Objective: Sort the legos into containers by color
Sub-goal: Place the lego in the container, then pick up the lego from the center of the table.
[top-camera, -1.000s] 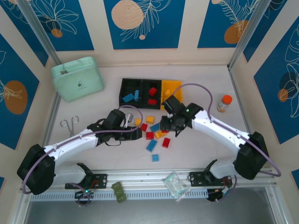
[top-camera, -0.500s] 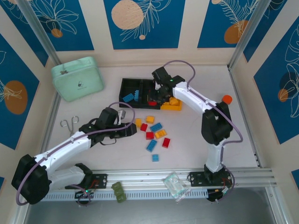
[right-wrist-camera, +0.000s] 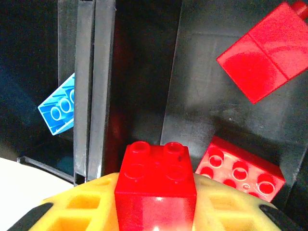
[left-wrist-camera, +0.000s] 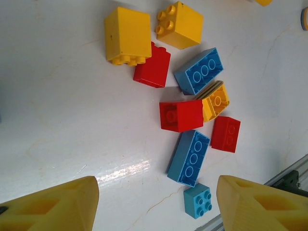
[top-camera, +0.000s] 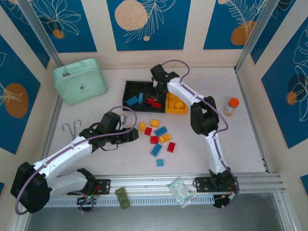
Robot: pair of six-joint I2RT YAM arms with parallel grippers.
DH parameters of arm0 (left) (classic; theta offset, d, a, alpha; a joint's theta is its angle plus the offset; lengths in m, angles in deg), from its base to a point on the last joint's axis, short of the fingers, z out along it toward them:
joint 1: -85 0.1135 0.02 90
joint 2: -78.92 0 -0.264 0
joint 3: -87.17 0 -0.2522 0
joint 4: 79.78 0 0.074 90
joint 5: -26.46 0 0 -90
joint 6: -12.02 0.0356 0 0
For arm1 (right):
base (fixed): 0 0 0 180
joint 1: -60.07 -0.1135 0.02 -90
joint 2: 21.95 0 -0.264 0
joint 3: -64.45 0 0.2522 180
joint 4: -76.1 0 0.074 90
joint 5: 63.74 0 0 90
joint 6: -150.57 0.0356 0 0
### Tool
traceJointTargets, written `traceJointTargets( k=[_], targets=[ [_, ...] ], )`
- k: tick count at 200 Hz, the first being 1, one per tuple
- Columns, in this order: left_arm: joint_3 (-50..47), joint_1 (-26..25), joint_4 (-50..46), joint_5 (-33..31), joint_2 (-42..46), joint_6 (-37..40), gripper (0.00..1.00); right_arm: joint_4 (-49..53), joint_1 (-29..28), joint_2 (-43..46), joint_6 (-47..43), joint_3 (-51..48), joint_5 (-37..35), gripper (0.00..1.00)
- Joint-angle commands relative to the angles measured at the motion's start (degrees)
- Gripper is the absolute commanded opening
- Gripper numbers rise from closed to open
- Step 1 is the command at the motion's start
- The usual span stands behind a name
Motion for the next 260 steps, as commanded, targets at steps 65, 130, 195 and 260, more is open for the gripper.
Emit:
traceJointTargets(
  k=[65, 130, 195, 260],
  targets=[
    [1.6, 0.8, -1.6, -1.2, -0.5, -0.1, 0.65, 4.6, -0.3, 1.9, -0.4, 2.9, 0.3, 0.50],
    [4.2, 0.8, -6.4, -4.5, -0.6, 0.3, 0.65, -3.5, -1.9, 23.2, -2.2, -18.7, -0.6, 0.50],
    [8.1, 1.0, -16.8, -13.3, -1.7, 2.4, 0.66, -9.6, -6.2, 44.7, -2.9, -44.3, 1.5, 0.54],
    [12.6, 3.8, -20.7, -19.8, -11.4, 9.5, 0.70, -18.0, -12.6, 65.3, -2.2, -66.4, 5.6, 0.63]
  ],
)
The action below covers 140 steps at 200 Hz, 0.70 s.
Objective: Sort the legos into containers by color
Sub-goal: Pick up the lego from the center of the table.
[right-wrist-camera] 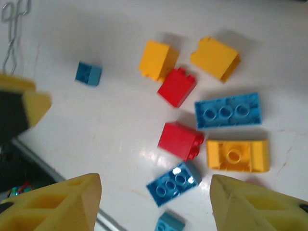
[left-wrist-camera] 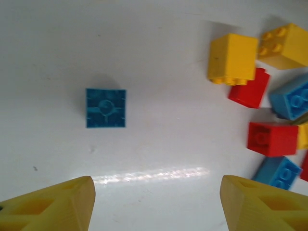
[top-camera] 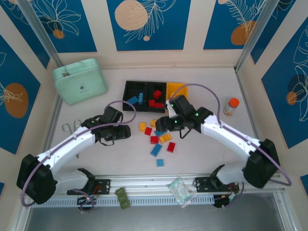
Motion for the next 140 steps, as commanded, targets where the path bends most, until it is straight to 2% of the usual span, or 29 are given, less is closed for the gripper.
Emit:
traceJointTargets(
  k=[1, 45, 88, 140],
  targets=[
    [2.7, 1.4, -2.8, -3.8, -4.0, 4.2, 0.70, -4.5, -2.1, 6.5, 0.4, -5.2, 3.1, 0.63],
    [6.6, 2.1, -1.5, -7.0, -14.7, 7.4, 0.70, -4.1, -5.0, 14.0, 4.2, -12.1, 2.0, 0.63],
    [8.3, 3.4, 1.1, -6.7, -22.7, 8.7, 0.66, -2.5, -5.4, 17.4, 5.9, -14.1, -0.1, 0.63],
    [8.2, 4.1, 3.1, -6.8, -26.9, 10.0, 0.47, -2.1, -5.5, 17.3, 6.1, -13.5, -0.3, 0.63]
  ],
)
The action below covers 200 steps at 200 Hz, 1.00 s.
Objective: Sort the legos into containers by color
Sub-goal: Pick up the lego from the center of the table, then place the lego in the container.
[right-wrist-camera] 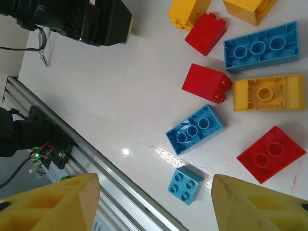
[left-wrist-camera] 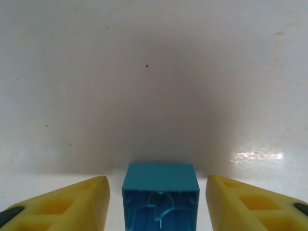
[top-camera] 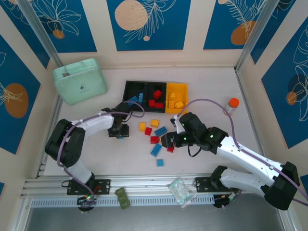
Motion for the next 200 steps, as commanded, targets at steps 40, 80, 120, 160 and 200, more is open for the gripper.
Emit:
traceJointTargets(
  k=[40, 80, 120, 160, 200],
  targets=[
    [1.3, 1.0, 0.4, -0.6, -0.4, 2.6, 0.24, 0.7, -0.9, 0.2, 1.2, -0.1, -0.8, 0.62],
    [3.1, 1.1, -1.9, 0.1, 3.7, 3.4, 0.23, 0.7, -1.1, 1.0, 1.4, 0.1, -0.8, 0.63],
    [9.2, 1.0, -4.3, 2.5, 6.2, 4.4, 0.23, -0.5, -0.4, 0.4, 1.0, 0.6, -0.4, 0.62],
    [18.5, 1.2, -6.6, 4.1, 2.5, 5.9, 0.23, -2.2, 2.8, -1.9, 0.8, 2.8, -0.2, 0.62],
    [30.6, 2.5, -8.0, 5.0, -5.9, 7.3, 0.23, -2.3, 5.6, -5.2, 0.9, 5.5, 0.4, 0.63]
  ],
)
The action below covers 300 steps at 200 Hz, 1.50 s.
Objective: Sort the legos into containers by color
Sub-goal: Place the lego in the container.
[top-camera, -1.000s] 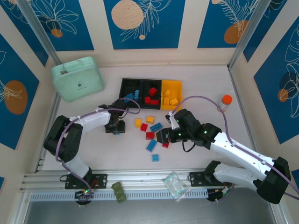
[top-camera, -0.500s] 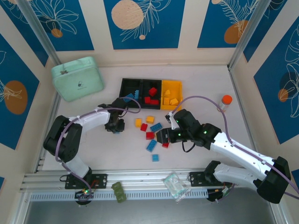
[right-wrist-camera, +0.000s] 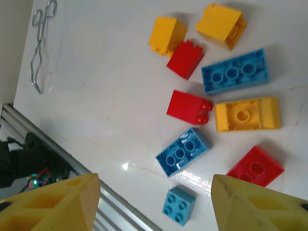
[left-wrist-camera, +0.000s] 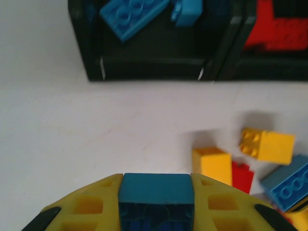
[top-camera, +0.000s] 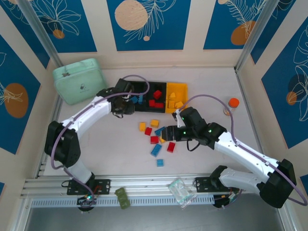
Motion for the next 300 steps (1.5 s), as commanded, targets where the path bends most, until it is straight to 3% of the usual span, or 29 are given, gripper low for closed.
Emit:
traceJointTargets(
  k=[1, 102, 147, 186, 226, 273, 300],
  targets=[
    [6.7, 1.6, -2.9, 1.4, -5.4, 2.1, 0.23, -0.9, 1.1, -1.2, -0.2, 2.7, 1.2, 0.62],
    [44.9, 6.0, -13.1, -0.1, -34.0, 4.4, 0.24, -0.6, 5.1, -3.8, -1.0, 4.8, 2.5, 0.63],
    [57.3, 6.4, -17.4, -1.2, -43.6, 4.8, 0.25, -2.5, 7.2, -7.2, -1.6, 6.3, 3.9, 0.63],
    [58.1, 6.6, -17.7, -1.7, -45.5, 4.9, 0.29, -3.1, 7.6, -8.3, -1.6, 6.7, 4.4, 0.63],
    [58.0, 6.6, -17.6, -0.6, -45.0, 4.4, 0.47, -2.3, 7.6, -7.6, -1.4, 6.8, 3.9, 0.63],
    [53.6, 6.2, -15.9, 0.8, -39.1, 4.0, 0.50, -1.0, 7.3, -4.6, -0.6, 5.6, 2.8, 0.63],
    [46.3, 5.6, -12.7, 4.2, -31.8, 3.3, 0.50, 0.3, 7.3, -2.8, 0.1, 4.8, 1.2, 0.63]
  ],
)
